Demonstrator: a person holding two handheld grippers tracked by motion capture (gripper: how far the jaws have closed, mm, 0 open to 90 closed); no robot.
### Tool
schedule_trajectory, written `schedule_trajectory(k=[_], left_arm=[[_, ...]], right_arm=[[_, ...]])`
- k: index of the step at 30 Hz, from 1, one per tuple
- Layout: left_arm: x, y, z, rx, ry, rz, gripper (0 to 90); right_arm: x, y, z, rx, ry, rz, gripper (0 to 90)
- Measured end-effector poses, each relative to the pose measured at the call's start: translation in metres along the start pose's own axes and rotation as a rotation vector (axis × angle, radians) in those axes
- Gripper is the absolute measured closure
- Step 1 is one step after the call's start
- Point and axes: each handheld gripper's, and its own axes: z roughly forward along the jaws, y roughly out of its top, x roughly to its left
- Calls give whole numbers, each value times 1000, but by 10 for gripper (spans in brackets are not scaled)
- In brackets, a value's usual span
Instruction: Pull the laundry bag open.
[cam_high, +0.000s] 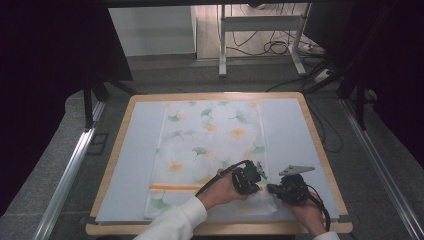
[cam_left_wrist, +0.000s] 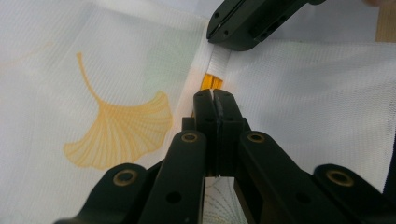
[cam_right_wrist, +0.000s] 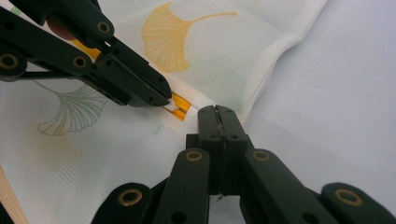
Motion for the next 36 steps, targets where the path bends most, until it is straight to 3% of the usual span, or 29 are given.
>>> schedule_trajectory(k=[12,36], left_arm=[[8,-17,-9,-2,-13,-45,900],[19,-51,-29,0,4,-77,900]], right_arm=[[0,0,0,-1,6,-2,899],[-1,0,0,-4,9,-1,899]])
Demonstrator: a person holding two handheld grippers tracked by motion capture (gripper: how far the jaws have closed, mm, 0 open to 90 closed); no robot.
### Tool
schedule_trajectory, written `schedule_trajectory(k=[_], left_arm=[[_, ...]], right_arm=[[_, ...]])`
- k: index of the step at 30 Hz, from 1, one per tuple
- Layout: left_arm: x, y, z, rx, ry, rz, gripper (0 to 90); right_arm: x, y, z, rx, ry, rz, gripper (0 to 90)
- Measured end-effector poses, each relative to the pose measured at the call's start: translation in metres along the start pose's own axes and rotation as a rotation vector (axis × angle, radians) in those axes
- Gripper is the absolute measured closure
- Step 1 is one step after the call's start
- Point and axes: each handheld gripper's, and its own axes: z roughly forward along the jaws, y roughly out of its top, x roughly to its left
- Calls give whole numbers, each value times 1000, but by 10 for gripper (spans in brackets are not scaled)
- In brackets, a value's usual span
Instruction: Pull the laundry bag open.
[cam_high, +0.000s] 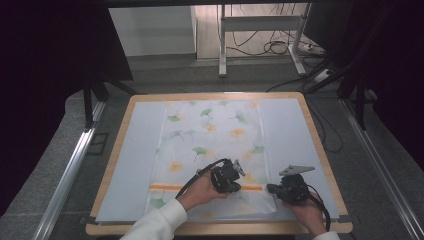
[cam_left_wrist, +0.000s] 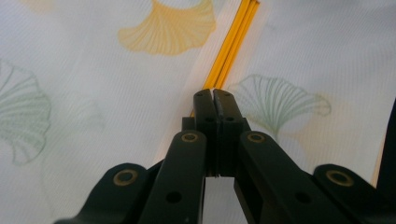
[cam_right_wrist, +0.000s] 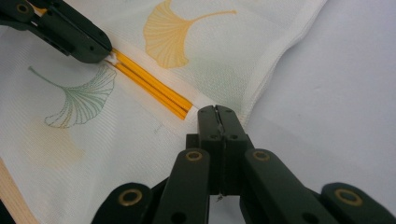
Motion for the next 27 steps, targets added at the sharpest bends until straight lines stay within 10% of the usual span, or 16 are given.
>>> schedule_trajectory(k=[27], left_arm=[[13,-37,-18,-25,19,-53,900]], right_arm=[[0,0,0,-3,2,-2,898]])
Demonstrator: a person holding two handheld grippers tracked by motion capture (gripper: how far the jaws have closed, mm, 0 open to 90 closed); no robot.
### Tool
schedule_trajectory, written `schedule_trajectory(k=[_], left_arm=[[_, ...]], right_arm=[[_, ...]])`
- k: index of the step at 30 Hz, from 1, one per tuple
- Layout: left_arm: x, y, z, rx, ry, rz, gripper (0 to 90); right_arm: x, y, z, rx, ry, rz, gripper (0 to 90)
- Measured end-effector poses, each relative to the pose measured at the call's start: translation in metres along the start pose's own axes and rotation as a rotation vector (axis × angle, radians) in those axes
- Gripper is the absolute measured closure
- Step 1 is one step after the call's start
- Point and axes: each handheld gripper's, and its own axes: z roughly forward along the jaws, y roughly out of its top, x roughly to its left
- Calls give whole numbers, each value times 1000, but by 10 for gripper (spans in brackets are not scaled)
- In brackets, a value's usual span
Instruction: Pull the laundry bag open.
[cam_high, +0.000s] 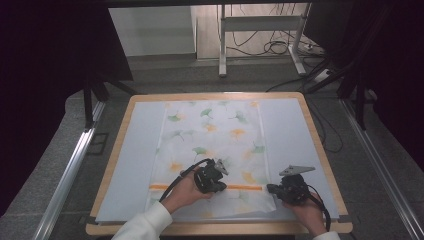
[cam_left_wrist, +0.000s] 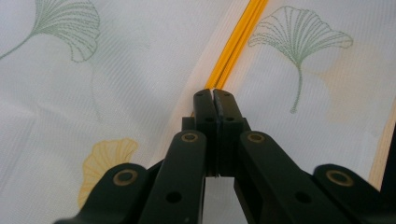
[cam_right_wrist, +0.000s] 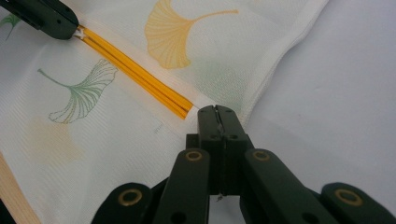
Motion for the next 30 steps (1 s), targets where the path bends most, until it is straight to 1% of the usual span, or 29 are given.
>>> schedule_trajectory(k=[4,9,13,20,30], left_arm=[[0,-2,-1,5,7,7,900],[2,-6,-4,4,7,-2,900],[3,-9,-6,11,10,-1,900],[6,-17,-10,2,9,-16,900],[11,-26,-17,13,20,-25,900]], right_arm=[[0,0,0,0,0,-1,898],[-1,0,0,1,4,-2,898],[0,0,0,0,1,-3,898],[0,0,0,-1,1,-1,898],[-1,0,0,1,4,0,898]])
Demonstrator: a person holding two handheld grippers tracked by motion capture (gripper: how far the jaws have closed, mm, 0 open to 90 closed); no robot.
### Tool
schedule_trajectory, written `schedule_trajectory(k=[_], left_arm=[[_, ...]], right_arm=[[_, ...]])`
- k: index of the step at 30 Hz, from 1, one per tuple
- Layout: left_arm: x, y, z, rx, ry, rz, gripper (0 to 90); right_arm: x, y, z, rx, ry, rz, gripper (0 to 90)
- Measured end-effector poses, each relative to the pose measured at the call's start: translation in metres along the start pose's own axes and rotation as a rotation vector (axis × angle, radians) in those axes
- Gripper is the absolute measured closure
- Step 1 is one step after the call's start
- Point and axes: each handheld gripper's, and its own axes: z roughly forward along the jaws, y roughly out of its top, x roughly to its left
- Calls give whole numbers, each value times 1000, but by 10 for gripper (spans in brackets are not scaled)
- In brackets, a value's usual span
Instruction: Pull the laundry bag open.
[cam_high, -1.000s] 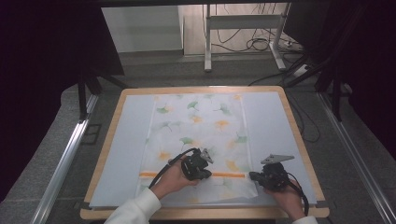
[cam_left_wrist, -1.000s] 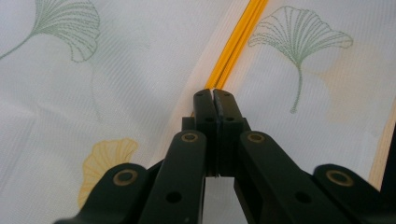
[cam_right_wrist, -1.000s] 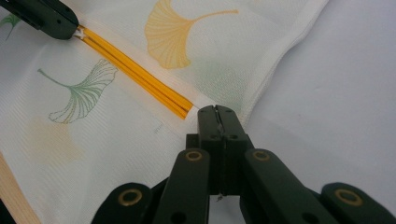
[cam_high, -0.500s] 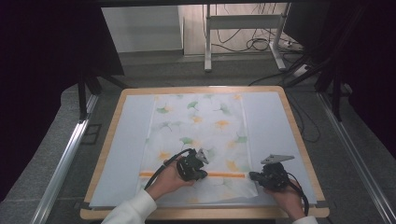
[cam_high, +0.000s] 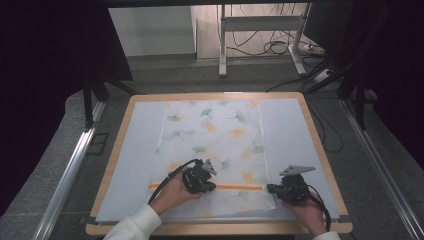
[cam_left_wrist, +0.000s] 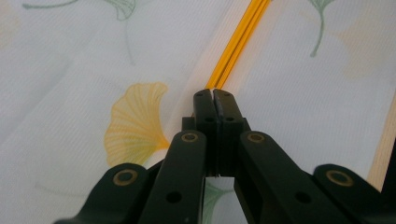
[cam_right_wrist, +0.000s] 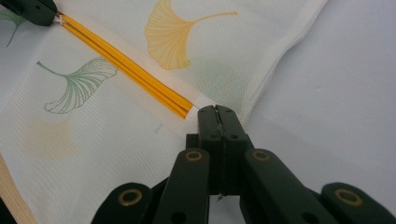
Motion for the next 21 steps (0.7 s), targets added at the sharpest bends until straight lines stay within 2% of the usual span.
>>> schedule_trajectory(k=[10,18,21], left_arm=[[3,-11,-6,-6,14,-12,900],[9,-26,-12,-33,15,-50,900],[10,-28,-14,-33,16,-52,900]], right_arm=[[0,0,0,-2,-3,0,898],[0,0,0,-2,-2,1,898],[0,0,0,-2,-2,1,898]])
